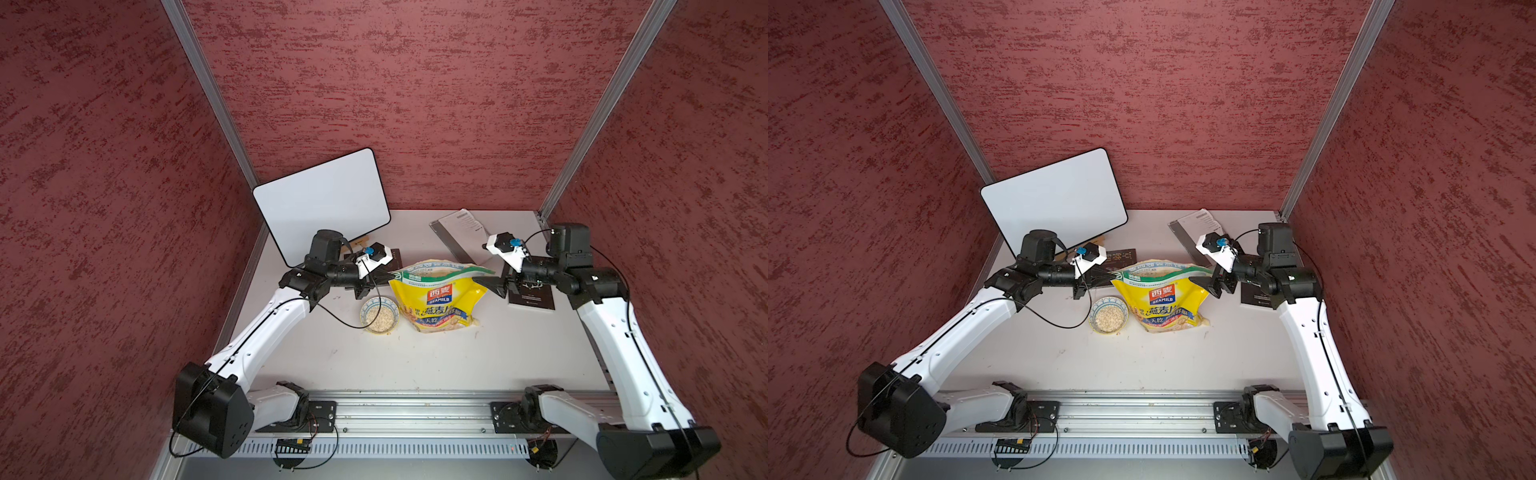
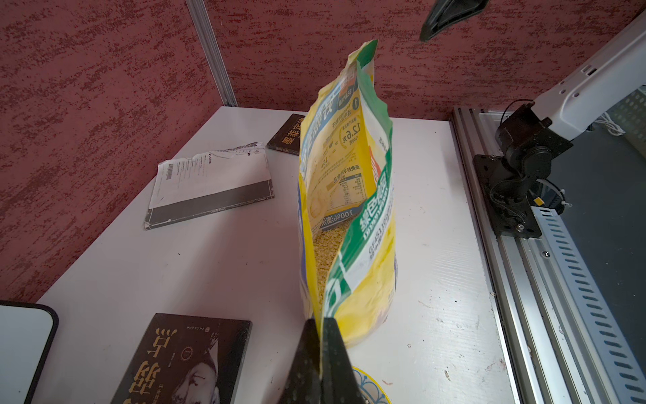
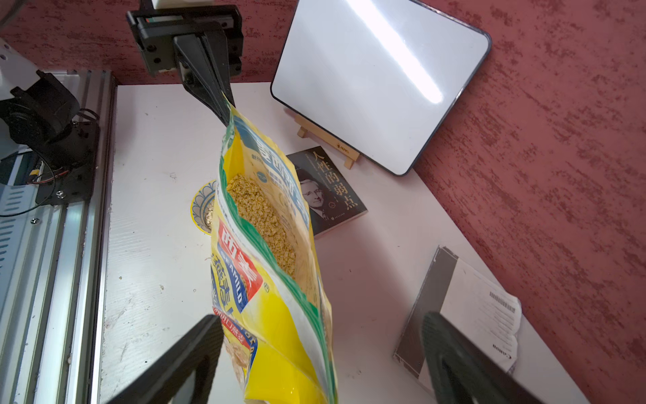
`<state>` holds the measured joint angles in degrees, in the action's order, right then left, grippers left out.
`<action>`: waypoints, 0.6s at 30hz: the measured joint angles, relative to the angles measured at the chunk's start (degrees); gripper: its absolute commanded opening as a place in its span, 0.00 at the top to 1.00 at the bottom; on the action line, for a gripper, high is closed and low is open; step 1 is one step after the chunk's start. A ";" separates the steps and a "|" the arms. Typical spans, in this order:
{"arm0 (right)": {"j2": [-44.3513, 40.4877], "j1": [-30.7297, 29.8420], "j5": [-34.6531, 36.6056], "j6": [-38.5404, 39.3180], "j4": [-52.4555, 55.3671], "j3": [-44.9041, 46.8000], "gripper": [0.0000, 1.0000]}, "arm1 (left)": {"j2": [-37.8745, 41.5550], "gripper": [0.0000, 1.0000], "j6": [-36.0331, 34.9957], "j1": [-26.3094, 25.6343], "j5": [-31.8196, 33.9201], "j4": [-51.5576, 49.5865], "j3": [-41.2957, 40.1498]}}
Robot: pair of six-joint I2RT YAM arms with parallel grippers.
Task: Pour the oats into the breakfast bowl
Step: Close the oats bag at the center of the board.
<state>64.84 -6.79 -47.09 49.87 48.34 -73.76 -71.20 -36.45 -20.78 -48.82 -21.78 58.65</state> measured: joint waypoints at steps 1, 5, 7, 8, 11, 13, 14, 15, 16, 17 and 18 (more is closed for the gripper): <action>0.85 -1.38 0.83 0.52 0.42 -1.03 0.02 | 0.00 1.00 0.00 -0.04 0.02 0.09 -0.07; 6.08 -6.27 4.24 2.80 3.32 -5.49 0.02 | 0.00 1.00 0.00 -0.13 0.07 0.39 -0.22; 9.44 -8.59 6.34 4.26 5.27 -7.78 0.01 | 0.00 1.00 0.00 -0.13 0.11 0.42 -0.24; 10.60 -9.46 7.17 4.90 6.08 -8.55 0.01 | 0.00 1.00 0.00 -0.13 0.15 0.42 -0.26; 13.84 -11.96 9.68 6.67 9.03 -11.08 0.03 | 0.00 1.00 0.00 -0.13 0.42 0.44 -0.28; 15.74 -13.16 11.13 7.67 10.91 -13.09 0.09 | 0.07 1.00 0.00 -0.13 0.70 0.79 -0.50; 16.55 -13.62 11.82 8.17 11.67 -13.99 0.13 | 0.11 1.00 0.00 -0.13 0.87 0.94 -0.61; 17.35 -14.10 12.66 8.59 12.46 -14.84 0.18 | 0.20 1.00 -0.02 -0.13 1.09 1.16 -0.76; 17.94 -14.49 13.33 9.09 13.20 -15.50 0.23 | 0.42 1.00 0.00 -0.13 1.29 1.31 -0.98; 18.58 -14.73 13.97 9.33 14.12 -16.11 0.29 | 0.72 1.00 0.00 -0.11 1.38 1.51 -1.31; 19.06 -14.91 14.38 9.60 14.71 -16.50 0.34 | 1.05 1.00 0.00 -0.11 1.46 1.62 -1.62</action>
<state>83.90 -21.69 -32.71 59.46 63.05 -90.26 -70.15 -36.45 -20.88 -47.35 -20.16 57.04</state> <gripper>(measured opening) 0.748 0.062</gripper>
